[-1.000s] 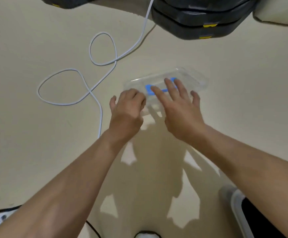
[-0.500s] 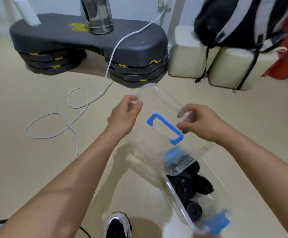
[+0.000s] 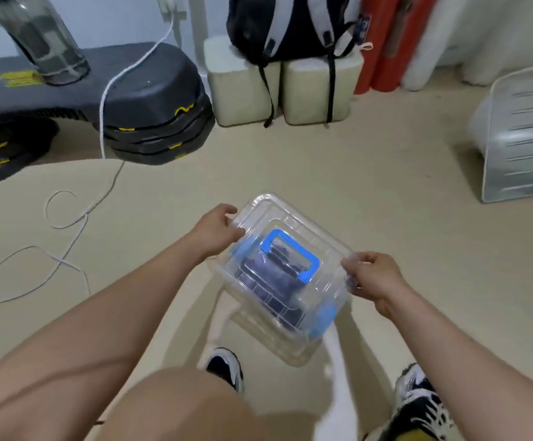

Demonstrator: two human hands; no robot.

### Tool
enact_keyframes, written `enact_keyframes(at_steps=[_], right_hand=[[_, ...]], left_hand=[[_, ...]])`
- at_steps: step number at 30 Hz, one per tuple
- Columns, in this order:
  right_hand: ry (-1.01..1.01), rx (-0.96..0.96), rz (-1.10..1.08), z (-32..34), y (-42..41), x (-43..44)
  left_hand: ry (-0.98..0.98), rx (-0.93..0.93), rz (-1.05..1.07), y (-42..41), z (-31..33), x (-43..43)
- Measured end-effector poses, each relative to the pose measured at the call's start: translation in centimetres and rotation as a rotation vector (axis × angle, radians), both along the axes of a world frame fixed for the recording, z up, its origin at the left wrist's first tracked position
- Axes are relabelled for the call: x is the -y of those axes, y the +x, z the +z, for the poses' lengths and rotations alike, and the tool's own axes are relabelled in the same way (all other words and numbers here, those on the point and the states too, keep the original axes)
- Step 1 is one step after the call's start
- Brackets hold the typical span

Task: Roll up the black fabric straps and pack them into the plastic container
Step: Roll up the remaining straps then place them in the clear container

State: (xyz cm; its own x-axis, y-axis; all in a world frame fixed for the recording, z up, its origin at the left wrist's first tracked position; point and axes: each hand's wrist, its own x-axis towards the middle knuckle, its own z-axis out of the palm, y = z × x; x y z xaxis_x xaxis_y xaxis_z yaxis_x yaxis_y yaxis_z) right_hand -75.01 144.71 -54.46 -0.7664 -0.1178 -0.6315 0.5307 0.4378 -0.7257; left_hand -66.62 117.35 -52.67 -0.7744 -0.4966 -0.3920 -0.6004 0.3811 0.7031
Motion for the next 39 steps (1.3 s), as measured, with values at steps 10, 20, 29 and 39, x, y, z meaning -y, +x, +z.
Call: enact_keyframes(at_steps=[10, 20, 29, 39], right_hand=[[0.154, 0.018, 0.010, -8.4, 1.4, 1.7], [0.303, -0.039, 0.134, -9.6, 0.8, 1.8], [0.262, -0.196, 0.207, -10.3, -0.6, 2.7], [0.326, -0.113, 0.028, -11.7, -0.5, 2.3]], left_hand=[[-0.358, 0.212, -0.034, -2.2, -9.7, -0.3], [-0.449, 0.326, -0.068, -1.5, -12.3, -0.2], [-0.505, 0.349, -0.094, 2.0, -12.8, -0.7], [-0.310, 0.352, 0.007, 1.7, -13.4, 0.1]])
